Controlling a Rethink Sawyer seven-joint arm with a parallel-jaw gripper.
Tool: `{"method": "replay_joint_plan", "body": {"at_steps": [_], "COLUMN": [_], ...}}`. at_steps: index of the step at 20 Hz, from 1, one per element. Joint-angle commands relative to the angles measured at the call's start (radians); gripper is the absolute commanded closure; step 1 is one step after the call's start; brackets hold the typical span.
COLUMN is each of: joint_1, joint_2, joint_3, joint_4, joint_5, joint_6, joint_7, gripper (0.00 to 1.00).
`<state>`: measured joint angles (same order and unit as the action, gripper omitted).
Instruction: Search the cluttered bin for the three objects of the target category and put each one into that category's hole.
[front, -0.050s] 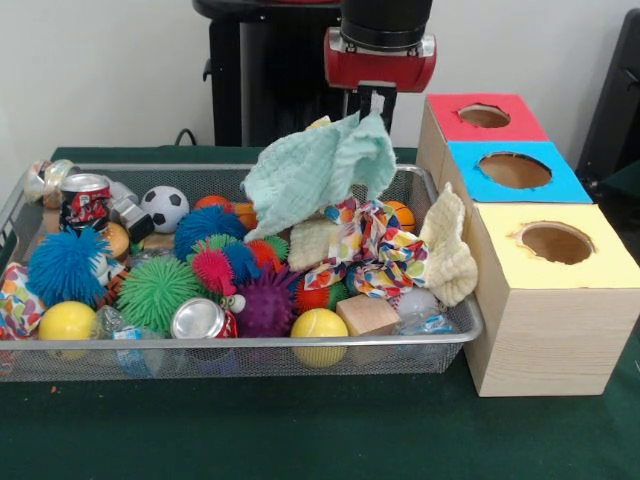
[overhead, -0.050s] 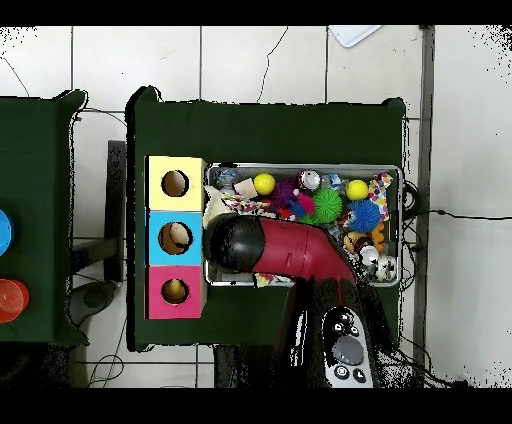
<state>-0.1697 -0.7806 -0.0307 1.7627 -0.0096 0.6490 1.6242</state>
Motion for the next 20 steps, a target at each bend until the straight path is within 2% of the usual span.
{"method": "replay_joint_plan", "body": {"at_steps": [1,4,8,14,20], "joint_1": [0.010,0.000,-0.019,-0.081,-0.282], "joint_2": [-0.011,0.002,0.006,0.044,0.124], "joint_3": [-0.027,-0.028,-0.023,0.007,0.072], "joint_4": [0.047,0.027,0.042,-0.020,-0.097], "joint_5": [0.066,0.039,0.040,0.034,-0.066], "joint_6": [0.072,0.044,0.021,0.022,-0.005], "joint_7": [0.249,0.213,0.191,0.124,-0.116], "gripper": [0.00,0.00,0.00,0.00,0.00]}}
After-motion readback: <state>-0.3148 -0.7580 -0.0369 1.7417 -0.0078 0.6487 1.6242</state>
